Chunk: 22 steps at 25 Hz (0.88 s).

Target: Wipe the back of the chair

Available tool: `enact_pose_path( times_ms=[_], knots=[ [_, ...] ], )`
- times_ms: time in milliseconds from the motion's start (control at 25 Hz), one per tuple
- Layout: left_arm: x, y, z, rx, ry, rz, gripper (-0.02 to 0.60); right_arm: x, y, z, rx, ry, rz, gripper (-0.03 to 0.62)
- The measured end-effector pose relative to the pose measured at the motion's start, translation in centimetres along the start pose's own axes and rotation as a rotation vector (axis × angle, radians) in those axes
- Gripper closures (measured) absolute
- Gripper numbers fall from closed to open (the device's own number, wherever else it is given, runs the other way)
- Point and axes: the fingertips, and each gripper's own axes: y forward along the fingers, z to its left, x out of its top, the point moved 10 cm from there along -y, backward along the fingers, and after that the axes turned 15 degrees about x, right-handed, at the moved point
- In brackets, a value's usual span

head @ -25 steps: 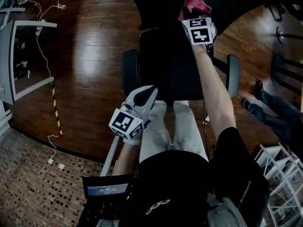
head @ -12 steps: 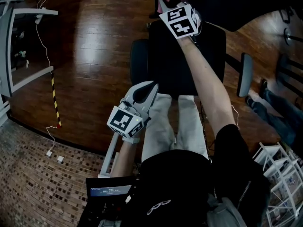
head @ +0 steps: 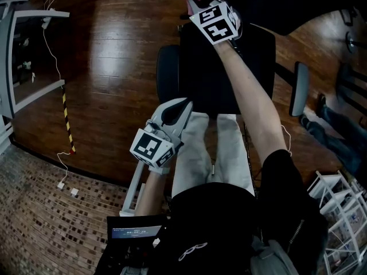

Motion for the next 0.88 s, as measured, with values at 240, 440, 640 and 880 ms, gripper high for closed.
enact_pose_path(
  times_ms=[240,440,640,880],
  knots=[
    [-0.2,1.0,-1.3,-0.015,0.016,0.021,0.588,-2.4,-2.3,-1.8,-0.041,0.041,0.004,0.553],
    [-0.3,1.8,-2.0,-0.040,0.029,0.038,0.588,-4.8,-4.7,-3.4,-0.091,0.084,0.014,0.553],
    [-0.5,3.5,-3.9,-0.069,0.048,0.043,0.588,-7.9,-7.6,-5.5,-0.126,0.111,0.030,0.553],
    [-0.2,5.2,-5.7,-0.086,0.068,0.069,0.588,-11.6,-11.2,-8.1,-0.185,0.169,0.050,0.553]
  ],
)
